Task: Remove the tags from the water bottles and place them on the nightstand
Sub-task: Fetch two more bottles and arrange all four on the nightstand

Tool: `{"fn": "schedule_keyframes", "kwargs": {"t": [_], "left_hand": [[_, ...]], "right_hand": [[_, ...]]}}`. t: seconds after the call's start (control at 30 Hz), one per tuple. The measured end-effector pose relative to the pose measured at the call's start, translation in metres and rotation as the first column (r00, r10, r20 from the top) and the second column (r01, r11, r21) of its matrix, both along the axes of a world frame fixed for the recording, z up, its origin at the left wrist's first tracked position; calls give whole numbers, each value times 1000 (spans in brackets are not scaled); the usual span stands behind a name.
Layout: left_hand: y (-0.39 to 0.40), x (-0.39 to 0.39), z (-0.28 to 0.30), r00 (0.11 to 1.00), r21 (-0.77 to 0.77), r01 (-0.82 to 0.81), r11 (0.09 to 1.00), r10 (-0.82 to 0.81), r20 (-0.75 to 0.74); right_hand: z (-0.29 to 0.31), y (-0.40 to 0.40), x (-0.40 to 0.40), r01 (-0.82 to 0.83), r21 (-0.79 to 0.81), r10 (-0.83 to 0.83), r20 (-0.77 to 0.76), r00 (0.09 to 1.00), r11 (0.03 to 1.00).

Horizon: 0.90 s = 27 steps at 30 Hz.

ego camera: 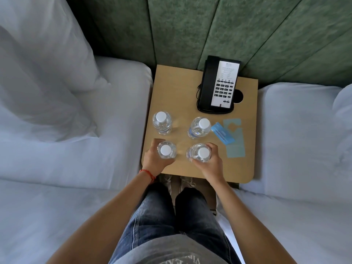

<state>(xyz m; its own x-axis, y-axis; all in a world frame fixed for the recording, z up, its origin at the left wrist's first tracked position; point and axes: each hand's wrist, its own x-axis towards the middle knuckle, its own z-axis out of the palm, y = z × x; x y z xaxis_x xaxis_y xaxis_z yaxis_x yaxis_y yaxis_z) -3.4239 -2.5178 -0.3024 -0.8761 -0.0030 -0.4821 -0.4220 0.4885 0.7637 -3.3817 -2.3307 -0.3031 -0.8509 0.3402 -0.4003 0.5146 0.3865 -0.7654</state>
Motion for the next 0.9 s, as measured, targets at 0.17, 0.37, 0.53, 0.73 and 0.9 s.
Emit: {"fn": "schedule_keyframes", "kwargs": {"t": [0.17, 0.37, 0.53, 0.73, 0.9], "left_hand": [[-3, -1, 1, 996, -19, 84, 996, -83, 14], [-5, 1, 1, 991, -35, 131, 991, -130, 31], [-2, -3, 13, 994, -6, 79, 997, -78, 80], [2, -8, 43, 995, 19, 26, 999, -24, -98], [5, -32, 68, 893, -64, -135, 989, 93, -441]], "right_hand": [[0, 6, 1, -65, -9, 65, -6, 998, 998], [3, 12, 3, -151, -11, 151, 28, 988, 989], [19, 12, -2, -162, -51, 161, -12, 987, 985], [46, 19, -20, -115, -30, 109, -166, 980, 993], [54, 22, -48, -57, 22, 61, -236, 970, 998]]}}
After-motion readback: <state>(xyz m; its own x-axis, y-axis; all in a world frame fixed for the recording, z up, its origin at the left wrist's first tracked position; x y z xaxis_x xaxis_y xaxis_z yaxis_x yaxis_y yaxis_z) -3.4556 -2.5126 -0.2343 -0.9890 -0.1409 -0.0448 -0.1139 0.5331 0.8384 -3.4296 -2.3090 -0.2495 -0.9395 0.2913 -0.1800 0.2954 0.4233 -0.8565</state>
